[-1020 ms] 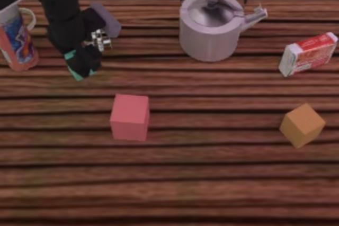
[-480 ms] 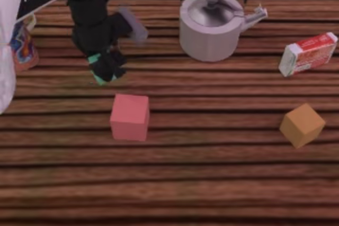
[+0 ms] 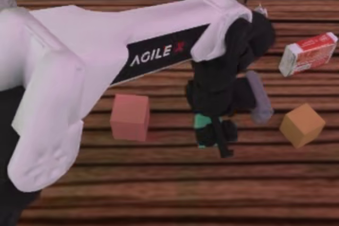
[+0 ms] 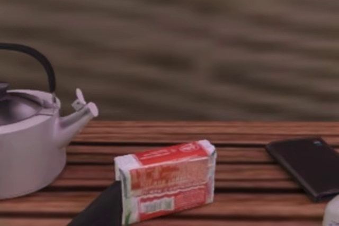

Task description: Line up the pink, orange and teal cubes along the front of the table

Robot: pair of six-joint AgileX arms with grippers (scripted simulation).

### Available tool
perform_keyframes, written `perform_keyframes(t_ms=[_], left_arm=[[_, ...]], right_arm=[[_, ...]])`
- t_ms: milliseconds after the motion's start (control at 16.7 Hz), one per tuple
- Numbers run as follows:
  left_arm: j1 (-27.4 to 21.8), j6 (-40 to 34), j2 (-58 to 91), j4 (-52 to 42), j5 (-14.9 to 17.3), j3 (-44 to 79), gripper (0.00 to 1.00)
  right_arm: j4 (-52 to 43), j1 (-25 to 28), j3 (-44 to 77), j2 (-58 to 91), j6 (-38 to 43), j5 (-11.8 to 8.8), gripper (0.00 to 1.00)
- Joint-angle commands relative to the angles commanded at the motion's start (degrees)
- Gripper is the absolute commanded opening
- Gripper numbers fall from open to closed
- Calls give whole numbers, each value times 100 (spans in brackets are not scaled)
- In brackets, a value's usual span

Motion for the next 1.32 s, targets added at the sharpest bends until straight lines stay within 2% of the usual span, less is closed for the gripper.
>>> perform_keyframes(t_ms=[120, 300, 660, 1080, 1320], left_arm=[[-614, -185, -147, 39, -5, -170, 0], [-1088, -355, -303, 89, -18, -332, 0], [-1110, -358, -285, 107, -13, -342, 0], [-1130, -375, 119, 1331, -15, -1119, 0], [-1135, -374, 158, 1405, -15, -1183, 0]], right_arm=[[0, 0, 0, 0, 0, 0, 100], [0, 0, 0, 0, 0, 0, 100], [0, 0, 0, 0, 0, 0, 100], [0, 0, 0, 0, 0, 0, 100], [0, 0, 0, 0, 0, 0, 100]])
